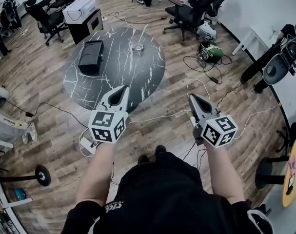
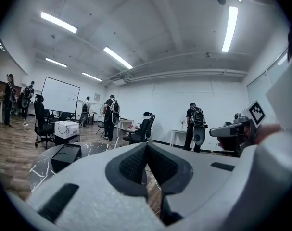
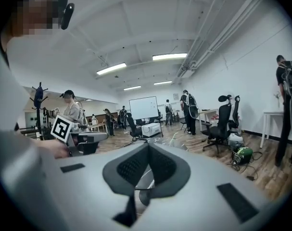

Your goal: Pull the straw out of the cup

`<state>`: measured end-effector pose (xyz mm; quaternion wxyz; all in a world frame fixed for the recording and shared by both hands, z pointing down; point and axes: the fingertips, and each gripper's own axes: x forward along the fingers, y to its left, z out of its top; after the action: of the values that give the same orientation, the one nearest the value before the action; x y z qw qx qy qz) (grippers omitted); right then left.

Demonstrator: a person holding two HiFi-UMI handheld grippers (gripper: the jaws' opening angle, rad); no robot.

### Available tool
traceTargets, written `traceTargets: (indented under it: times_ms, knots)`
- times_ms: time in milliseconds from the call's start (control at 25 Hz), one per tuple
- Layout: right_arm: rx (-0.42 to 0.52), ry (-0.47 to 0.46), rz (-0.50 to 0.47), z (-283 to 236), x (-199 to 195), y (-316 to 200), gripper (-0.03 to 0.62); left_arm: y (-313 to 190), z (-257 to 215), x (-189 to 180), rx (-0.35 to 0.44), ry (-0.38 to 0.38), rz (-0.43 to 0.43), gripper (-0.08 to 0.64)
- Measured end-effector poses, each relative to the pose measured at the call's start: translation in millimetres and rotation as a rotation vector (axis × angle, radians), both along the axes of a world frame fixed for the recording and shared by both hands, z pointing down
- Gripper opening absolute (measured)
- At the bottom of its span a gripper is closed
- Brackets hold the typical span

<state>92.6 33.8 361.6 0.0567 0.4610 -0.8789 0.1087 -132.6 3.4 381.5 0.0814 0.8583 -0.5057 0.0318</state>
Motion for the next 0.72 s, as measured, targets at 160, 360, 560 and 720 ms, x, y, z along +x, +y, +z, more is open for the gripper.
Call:
traceTargets:
  times_ms: [160, 360, 560, 720]
  knots:
    - [0.002, -0.02, -0.026, 0, -9, -22, 0.005, -16, 4, 0, -0.013, -0.009, -0.004, 0.011]
    - [-0.004, -0.05, -0.058, 6, -14, -61, 0.005, -45, 6, -1, -0.022, -0.032, -0.017, 0.011]
    - [-0.041, -0.064, -0.089, 25, -10, -115, 0.005, -92, 20, -1, -0.055, -0.041, -0.059, 0.009]
    - [-0.071, -0.077, -0.104, 37, 4, -168, 0.005, -137, 31, 15, -0.091, -0.051, -0.066, 0.009]
